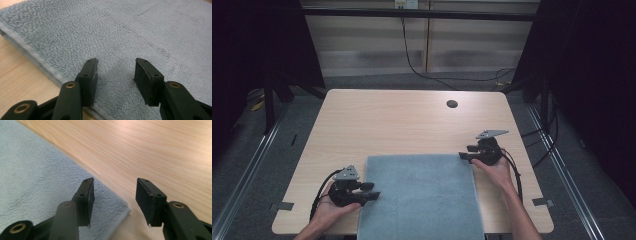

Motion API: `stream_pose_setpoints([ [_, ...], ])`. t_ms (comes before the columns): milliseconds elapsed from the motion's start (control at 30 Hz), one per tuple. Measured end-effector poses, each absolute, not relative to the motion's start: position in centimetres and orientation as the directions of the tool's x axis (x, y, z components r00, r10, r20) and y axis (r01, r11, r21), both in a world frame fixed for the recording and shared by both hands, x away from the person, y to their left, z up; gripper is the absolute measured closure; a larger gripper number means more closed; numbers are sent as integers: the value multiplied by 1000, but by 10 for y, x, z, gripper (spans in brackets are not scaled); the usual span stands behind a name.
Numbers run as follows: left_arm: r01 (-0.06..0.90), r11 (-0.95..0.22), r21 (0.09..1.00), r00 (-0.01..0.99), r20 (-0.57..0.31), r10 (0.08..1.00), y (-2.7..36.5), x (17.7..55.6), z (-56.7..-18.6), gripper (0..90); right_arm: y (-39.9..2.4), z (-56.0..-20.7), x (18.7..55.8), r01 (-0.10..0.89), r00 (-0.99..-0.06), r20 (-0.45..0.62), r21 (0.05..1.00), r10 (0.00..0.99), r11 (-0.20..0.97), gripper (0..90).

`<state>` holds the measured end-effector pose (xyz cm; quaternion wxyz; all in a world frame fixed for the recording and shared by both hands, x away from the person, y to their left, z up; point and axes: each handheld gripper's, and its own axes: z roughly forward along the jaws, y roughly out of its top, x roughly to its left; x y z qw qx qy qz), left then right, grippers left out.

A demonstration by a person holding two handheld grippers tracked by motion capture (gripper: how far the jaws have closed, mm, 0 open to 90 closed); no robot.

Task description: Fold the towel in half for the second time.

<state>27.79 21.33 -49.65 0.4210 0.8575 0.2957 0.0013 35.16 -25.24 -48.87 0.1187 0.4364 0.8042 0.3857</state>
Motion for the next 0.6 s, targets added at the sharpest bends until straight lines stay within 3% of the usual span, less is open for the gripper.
stream_pose_setpoints([
  [233,513,-418,750,797,-237,555,219,296,-487,498,-253,-500,355,633,-614,180,694,769,343,531],
  [333,528,-367,766,758,-231,610,227,324,-479,482,-254,-503,352,636,-612,182,691,769,342,539],
  [400,569,-337,750,731,-274,624,229,339,-479,468,-254,-502,351,636,-614,176,688,770,350,551],
  [533,549,-326,770,703,-213,679,228,357,-485,450,-255,-503,348,632,-617,176,692,767,349,631],
  [600,567,-322,758,697,-233,678,225,367,-489,437,-256,-504,348,633,-618,187,694,763,342,681],
])
